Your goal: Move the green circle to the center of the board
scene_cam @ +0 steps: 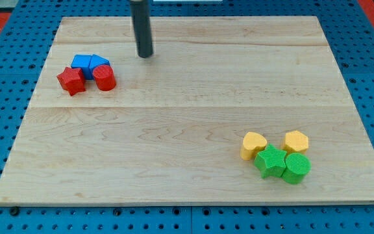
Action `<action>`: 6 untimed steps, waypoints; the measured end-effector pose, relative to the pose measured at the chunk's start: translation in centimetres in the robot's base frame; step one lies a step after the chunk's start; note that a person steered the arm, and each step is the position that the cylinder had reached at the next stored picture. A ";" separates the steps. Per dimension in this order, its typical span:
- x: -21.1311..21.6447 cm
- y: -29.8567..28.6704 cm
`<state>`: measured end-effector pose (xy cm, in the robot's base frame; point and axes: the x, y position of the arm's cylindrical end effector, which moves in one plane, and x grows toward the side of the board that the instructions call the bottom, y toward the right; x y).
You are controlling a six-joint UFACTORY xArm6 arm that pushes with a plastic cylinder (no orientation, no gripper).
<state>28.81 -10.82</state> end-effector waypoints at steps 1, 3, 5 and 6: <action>-0.7 -3.5; -0.6 -4.0; -0.2 -3.4; -0.2 -2.9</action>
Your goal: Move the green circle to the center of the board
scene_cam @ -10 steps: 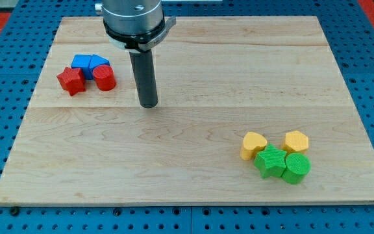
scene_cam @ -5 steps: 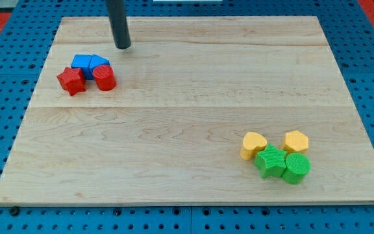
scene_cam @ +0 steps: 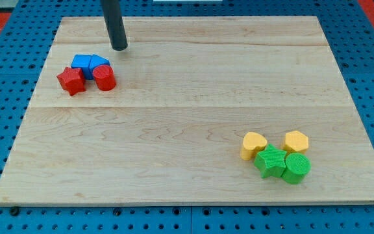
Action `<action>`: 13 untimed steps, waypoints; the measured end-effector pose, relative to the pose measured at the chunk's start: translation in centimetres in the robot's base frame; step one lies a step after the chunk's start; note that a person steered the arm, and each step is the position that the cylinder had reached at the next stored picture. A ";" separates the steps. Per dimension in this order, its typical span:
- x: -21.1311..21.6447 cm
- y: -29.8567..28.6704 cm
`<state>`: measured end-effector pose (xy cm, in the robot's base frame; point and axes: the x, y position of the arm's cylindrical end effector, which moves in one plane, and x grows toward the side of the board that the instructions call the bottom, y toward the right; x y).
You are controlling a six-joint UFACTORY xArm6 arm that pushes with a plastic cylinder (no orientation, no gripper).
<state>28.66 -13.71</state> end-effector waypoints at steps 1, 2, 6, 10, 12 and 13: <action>0.0 0.9; 1.1 12.8; 24.3 39.8; 30.2 32.5; 25.8 20.4; 22.0 16.3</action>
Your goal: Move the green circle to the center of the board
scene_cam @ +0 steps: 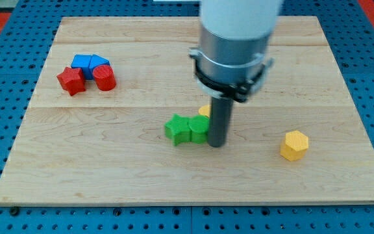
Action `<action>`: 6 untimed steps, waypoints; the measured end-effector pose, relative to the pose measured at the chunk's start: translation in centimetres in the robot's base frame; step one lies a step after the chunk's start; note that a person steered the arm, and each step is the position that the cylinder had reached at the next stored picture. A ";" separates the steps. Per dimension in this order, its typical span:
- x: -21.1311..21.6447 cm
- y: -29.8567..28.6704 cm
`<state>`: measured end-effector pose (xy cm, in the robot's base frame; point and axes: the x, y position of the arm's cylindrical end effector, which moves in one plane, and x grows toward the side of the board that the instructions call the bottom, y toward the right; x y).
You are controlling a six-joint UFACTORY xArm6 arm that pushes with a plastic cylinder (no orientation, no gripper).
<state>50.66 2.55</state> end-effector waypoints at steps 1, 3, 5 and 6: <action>-2.3 -6.0; -8.3 -6.0; -5.5 -4.6; -1.4 -8.3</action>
